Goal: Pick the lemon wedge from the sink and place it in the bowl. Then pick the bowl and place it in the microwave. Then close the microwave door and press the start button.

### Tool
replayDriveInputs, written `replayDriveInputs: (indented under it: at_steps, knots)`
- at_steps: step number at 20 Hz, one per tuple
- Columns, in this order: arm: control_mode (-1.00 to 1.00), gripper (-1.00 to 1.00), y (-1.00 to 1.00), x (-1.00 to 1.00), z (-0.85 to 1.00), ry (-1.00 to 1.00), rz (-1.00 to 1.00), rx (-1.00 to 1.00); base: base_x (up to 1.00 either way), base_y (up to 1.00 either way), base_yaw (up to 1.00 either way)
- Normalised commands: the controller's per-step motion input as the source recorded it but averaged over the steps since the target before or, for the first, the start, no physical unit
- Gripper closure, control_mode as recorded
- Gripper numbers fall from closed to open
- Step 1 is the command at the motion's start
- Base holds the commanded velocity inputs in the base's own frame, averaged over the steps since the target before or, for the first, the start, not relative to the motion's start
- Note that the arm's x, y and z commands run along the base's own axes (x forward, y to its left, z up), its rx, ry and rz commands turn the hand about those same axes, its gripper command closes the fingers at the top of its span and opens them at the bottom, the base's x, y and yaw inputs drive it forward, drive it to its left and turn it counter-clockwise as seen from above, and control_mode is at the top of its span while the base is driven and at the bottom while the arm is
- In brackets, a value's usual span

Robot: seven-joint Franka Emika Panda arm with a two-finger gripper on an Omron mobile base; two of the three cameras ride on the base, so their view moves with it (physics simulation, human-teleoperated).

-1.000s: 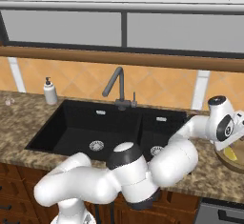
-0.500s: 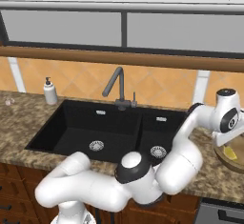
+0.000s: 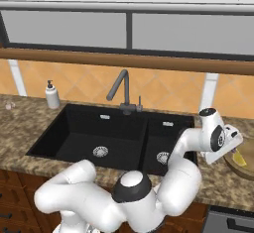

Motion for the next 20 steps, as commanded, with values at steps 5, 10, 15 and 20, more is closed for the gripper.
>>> replayDriveInputs:
  at_steps: [5, 10, 15, 20]
  knots:
    - [-1.0, -1.0, -0.23, 0.31, -0.3, 0.0, -0.01, -0.09, 0.0, 0.0, 0.0]
    - [-1.0, 1.0, -0.39, 0.45, -0.06, 0.0, -0.02, -0.02, 0.0, 0.0, 0.0]
    - [-1.0, 1.0, -0.41, 0.07, -0.09, 0.08, -0.07, 0.0, 0.0, 0.0, 0.0]
    - [-1.0, 1.0, 0.14, -0.43, 0.33, 0.03, -0.06, 0.01, 0.0, 0.0, 0.0]
